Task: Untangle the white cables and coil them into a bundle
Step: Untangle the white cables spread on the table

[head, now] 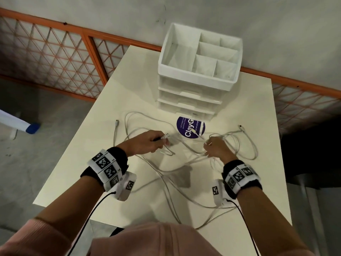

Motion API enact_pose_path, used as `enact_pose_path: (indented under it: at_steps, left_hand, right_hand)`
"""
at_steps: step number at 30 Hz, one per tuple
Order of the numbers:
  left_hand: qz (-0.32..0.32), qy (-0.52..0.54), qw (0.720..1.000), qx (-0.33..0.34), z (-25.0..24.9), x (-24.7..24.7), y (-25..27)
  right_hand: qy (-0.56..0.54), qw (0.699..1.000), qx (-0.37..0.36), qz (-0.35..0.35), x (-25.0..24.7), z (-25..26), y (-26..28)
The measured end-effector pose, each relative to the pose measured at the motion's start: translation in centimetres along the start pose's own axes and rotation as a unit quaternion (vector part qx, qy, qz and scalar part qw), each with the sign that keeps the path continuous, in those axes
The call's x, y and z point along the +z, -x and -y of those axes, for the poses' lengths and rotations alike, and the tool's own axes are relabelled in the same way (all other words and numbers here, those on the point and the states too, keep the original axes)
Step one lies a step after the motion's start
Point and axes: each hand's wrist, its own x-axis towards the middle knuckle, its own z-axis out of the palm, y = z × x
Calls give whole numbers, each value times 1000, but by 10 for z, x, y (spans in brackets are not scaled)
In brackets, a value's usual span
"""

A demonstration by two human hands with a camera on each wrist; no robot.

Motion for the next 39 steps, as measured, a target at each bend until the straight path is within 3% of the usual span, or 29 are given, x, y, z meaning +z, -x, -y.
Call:
enact_pose_path:
  at_steps: [4,10,18,23,26,30,34,39]
  left_hand:
    - [-26,55,998,28,-14,6,0]
    - [14,134,989,55,-40,27,7]
    - [-21,232,968,94,-60,52,15]
    - [31,150,984,90,-60,70,19]
    - [17,146,987,58,-58,80,16]
    - [-17,127,991,34,-53,76,15]
    - [-73,172,981,47,-54,74,22]
    - [-87,337,931,106,-64,68,29]
  right_hand:
    - [-23,999,24,36,-51,8,34]
    - [45,998,40,18,-95,26,88]
    - [-21,996,23,86,-90,49,147]
    - [-48,993,32,105,-69,60,157]
    - [-45,991,27,125,-59,59,161]
    - [-27,995,26,95,-63,51,170]
    - [-55,995,-63,49,-71,48,177]
    - [-56,982,-162,76,-53,55,173]
